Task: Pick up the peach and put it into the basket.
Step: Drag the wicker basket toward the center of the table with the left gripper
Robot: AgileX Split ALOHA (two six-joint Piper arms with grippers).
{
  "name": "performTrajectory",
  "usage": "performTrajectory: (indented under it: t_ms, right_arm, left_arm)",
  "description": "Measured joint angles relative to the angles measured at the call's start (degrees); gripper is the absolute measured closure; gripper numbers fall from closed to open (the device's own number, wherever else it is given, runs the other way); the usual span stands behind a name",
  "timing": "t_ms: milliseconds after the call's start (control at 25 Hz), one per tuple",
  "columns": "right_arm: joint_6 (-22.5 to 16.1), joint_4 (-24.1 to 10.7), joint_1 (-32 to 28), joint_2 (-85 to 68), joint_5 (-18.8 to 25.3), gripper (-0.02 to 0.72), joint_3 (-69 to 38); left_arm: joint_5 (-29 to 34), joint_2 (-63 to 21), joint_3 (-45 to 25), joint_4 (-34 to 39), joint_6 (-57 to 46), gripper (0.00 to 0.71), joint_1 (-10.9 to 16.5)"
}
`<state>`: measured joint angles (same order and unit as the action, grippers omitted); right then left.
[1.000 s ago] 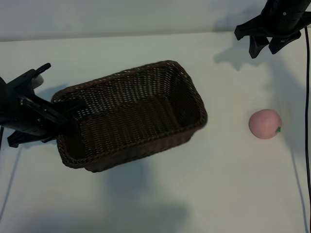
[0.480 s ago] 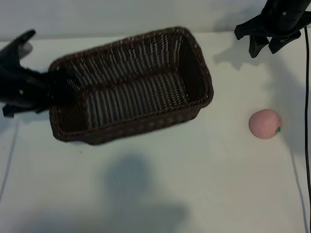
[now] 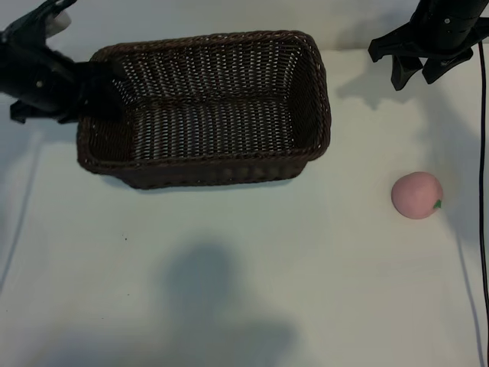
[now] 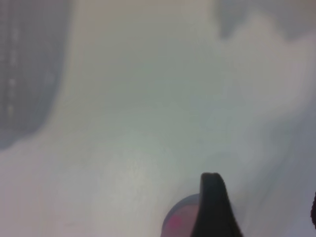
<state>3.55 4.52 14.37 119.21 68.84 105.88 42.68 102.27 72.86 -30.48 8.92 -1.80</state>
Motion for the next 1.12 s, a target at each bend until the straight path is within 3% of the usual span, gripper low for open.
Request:
performTrajectory:
  t_ms: [360, 840, 960, 1120]
  right_arm:
    - [0.00, 0.00, 0.00, 0.00, 0.00, 0.238, 0.00]
    - [0.00, 0.00, 0.00, 0.00, 0.17, 0.238, 0.00]
    - [0.00, 0.00, 0.00, 0.00, 0.17, 0.238, 0.00]
    - [0.00, 0.00, 0.00, 0.00, 0.17, 0.238, 0.00]
  left_arm:
    - [-0.26, 10.85, 7.58, 0.03, -1.31, 0.617, -5.46]
    - [-3.57, 16.23, 8.41, -0.07, -1.75, 0.607, -6.59]
    - [-3.70, 16.23, 8.46, -0.64, -1.83, 0.521, -6.70]
    - [-3.51, 16.18, 8.51, -1.49, -2.03, 0.282, -6.70]
